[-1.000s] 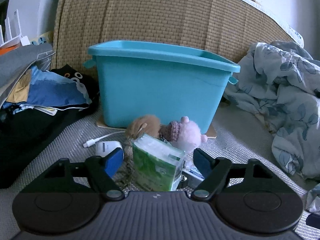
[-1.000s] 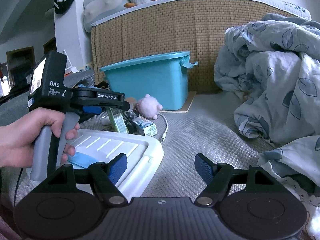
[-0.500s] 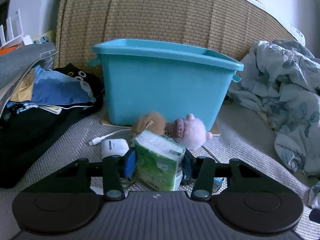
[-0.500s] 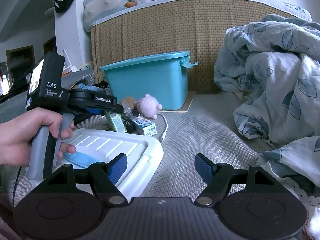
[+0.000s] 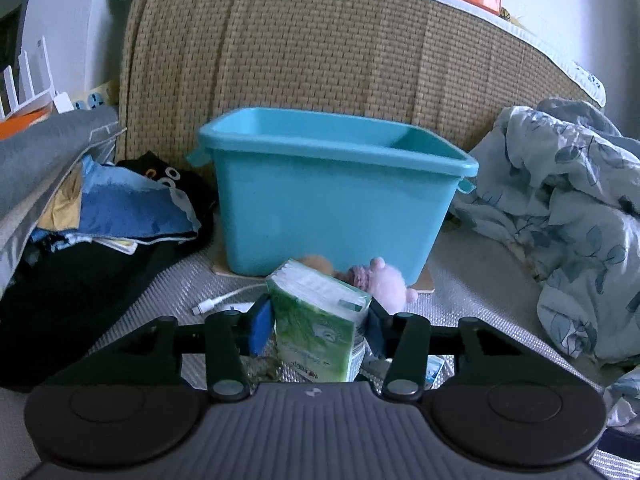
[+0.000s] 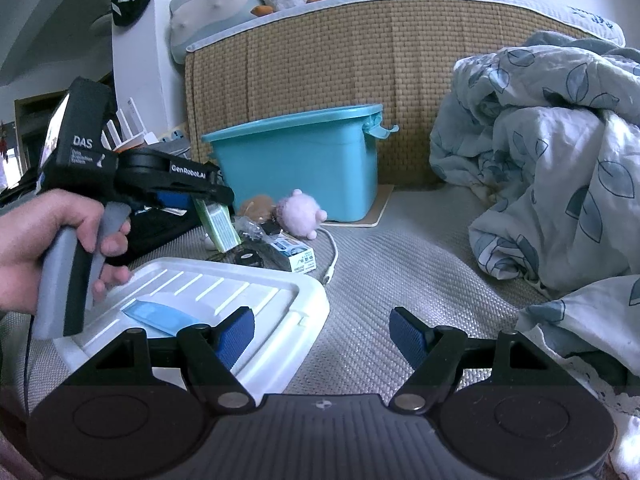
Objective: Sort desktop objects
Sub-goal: 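Lift the tissue pack with the left gripper over the teal bin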
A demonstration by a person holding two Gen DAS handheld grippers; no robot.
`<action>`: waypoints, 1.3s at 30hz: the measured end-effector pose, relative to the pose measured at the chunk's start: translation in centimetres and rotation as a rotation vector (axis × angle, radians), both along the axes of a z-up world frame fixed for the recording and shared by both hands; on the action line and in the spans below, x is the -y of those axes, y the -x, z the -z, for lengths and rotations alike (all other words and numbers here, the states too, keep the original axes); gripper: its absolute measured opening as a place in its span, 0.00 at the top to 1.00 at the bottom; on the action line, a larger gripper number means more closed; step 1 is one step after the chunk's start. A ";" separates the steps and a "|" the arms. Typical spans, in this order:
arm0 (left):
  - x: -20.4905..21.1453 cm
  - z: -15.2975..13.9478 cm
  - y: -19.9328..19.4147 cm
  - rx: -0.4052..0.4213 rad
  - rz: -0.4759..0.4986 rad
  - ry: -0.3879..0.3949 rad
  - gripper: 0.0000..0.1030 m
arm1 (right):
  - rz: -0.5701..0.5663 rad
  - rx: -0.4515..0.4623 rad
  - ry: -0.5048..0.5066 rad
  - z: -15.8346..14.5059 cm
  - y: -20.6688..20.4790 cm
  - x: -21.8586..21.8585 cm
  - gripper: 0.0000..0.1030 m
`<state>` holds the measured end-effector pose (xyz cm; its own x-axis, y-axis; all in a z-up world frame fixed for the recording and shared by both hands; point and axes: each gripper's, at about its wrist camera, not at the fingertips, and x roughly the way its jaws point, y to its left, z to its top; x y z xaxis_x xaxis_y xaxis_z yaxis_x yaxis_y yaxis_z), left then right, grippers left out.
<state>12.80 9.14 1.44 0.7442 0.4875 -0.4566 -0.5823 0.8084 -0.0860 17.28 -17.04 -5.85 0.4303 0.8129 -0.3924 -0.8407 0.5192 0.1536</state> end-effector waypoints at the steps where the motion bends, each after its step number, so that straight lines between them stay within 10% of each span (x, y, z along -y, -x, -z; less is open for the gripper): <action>1: 0.0 -0.2 0.1 0.003 -0.001 -0.001 0.50 | 0.000 0.000 0.000 0.0 0.0 0.0 0.23; 39: -6.2 -15.2 -7.0 0.078 0.084 -0.014 0.51 | 0.003 -0.080 -0.083 -0.1 -1.2 0.9 0.23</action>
